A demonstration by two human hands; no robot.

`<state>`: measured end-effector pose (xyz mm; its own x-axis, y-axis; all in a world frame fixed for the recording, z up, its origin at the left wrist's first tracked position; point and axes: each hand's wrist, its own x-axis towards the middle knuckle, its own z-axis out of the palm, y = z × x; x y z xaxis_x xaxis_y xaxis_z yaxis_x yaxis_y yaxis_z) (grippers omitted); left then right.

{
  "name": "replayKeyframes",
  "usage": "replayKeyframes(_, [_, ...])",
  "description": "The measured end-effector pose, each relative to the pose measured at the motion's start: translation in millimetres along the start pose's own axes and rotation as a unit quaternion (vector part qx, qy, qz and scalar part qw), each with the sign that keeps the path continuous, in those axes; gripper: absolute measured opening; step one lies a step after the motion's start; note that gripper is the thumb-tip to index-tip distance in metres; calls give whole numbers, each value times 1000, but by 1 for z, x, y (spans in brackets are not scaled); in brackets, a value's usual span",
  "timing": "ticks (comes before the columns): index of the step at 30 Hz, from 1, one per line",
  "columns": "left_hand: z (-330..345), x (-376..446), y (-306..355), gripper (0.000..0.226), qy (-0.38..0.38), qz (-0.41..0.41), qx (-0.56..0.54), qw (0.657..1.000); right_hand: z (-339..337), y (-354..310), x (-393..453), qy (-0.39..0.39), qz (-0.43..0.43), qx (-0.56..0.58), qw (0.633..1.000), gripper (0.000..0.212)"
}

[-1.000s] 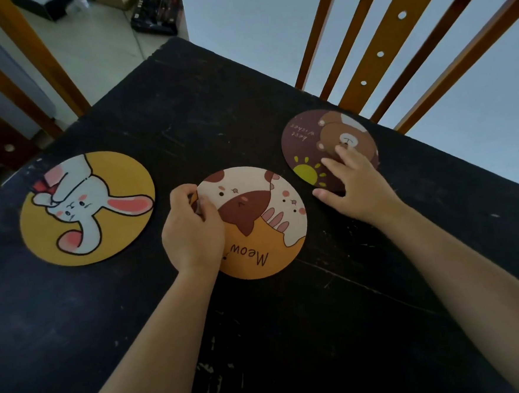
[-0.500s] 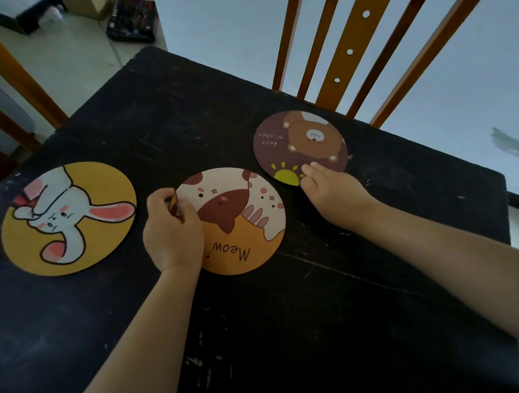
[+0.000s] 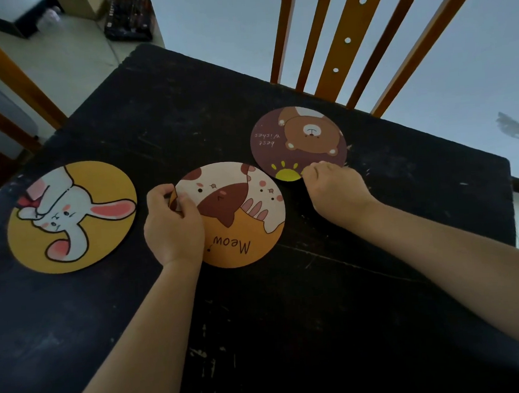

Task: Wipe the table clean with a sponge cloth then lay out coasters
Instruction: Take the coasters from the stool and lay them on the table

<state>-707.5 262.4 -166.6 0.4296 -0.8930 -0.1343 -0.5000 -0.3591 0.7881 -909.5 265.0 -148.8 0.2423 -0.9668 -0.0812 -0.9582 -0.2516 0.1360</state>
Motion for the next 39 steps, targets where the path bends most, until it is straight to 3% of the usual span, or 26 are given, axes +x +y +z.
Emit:
replayKeyframes(4, [0, 0, -1, 30, 2, 1, -9, 1000, -2, -4, 3, 46, 9, 13, 999, 18])
replayKeyframes(6, [0, 0, -2, 31, 3, 1, -8, 1000, -3, -8, 3, 16, 11, 7, 1000, 7])
replayKeyframes(8, [0, 0, -2, 31, 6, 1, -5, 1000, -2, -11, 3, -17, 6, 0, 1000, 16])
replayKeyframes(21, [-1, 1, -3, 33, 10, 0, -11, 1000, -7, -13, 1, -17, -1, -79, 997, 11])
replayKeyframes(27, [-12, 6, -5, 43, -82, -20, 17, 996, 2, -10, -12, -19, 28, -2, 999, 26])
replayKeyframes(31, [-32, 0, 2, 36, -174, -96, -100, 975, 8, -4, -21, -34, 72, 97, 992, 34])
replayKeyframes(34, [-46, -22, 4, 29, -219, -71, -119, 966, -1, -6, -45, -10, 161, 316, 935, 35])
replayKeyframes(36, [-53, -40, 6, 25, -246, -82, -175, 950, -10, -10, -66, -13, 242, 487, 839, 36])
replayKeyframes(38, [-58, -57, 9, 23, -273, -93, -211, 934, -18, -17, -85, -68, 288, 632, 716, 39])
replayKeyframes(39, [-59, -66, 10, 23, -291, -85, -210, 929, -21, -18, -95, -93, 298, 668, 675, 40])
